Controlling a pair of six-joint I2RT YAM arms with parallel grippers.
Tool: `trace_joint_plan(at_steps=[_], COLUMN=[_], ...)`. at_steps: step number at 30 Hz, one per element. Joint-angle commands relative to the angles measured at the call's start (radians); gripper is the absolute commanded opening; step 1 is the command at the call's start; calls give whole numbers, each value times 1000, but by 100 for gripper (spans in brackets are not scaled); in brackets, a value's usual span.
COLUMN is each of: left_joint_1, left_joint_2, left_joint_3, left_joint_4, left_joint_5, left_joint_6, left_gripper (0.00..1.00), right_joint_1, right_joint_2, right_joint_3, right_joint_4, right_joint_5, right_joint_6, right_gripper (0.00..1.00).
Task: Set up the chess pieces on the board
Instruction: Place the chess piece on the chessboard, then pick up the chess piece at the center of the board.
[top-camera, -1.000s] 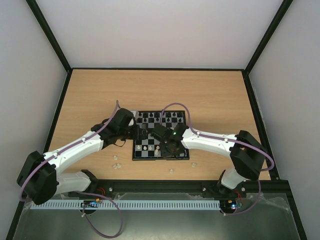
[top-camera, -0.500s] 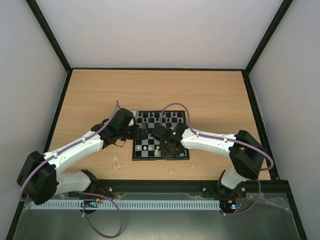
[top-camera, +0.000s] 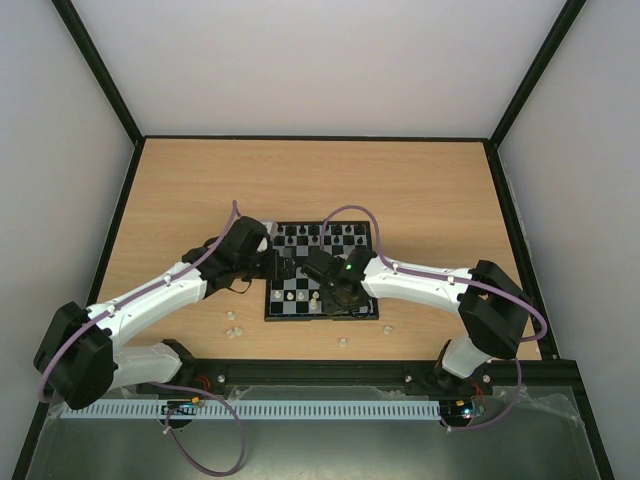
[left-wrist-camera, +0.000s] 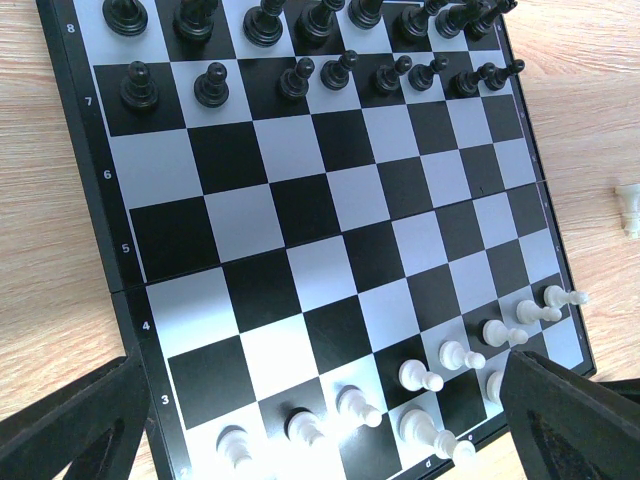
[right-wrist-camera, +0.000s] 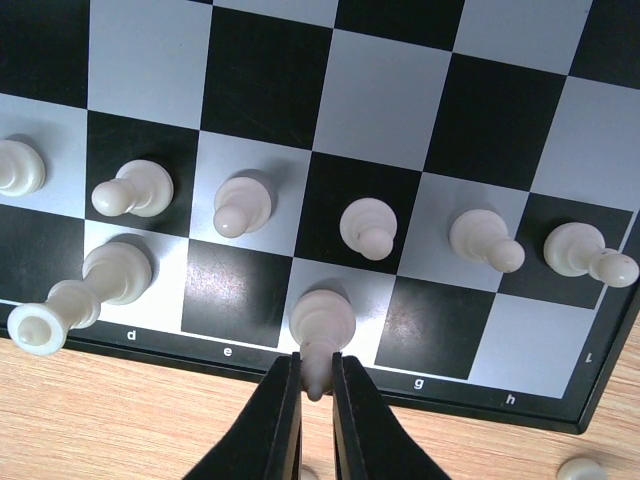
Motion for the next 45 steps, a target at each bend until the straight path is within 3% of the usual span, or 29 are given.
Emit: trace_joint_plan(at_steps=[1, 14, 18, 24, 27, 32, 37, 45], left_joint_1=[4, 4, 4, 4, 5, 12, 13, 13], left_joint_2=[-7, -9, -12, -26, -35, -53, -71, -94], left_joint_3=[-11, -12, -7, 11, 23, 32, 32, 19], left_joint_4=[3, -1, -4, -29, -54, -74, -78, -81], left_joint_5=[-2, -6, -12, -14, -27, -21, -29, -35], left_joint_6=[1, 0, -1, -1, 0, -4, -9, -16], left_gripper=[99, 99, 99, 99, 99, 99, 99, 99], right_joint_1=[5, 7, 8, 23, 51, 138, 238, 267], right_joint_2=[2, -12, -45, -134, -173, -203, -181, -117], right_joint_3=[14, 11, 10, -26, -67, -129, -161, -187], right_joint_4=[-54, -57, -57, -68, -66, -56, -34, 26], right_joint_5=[16, 18, 21, 24, 16, -1, -14, -22], right_joint_6=[4, 6, 9, 21, 42, 106, 172, 193], right_gripper=[8, 18, 27, 52, 59, 60, 52, 48])
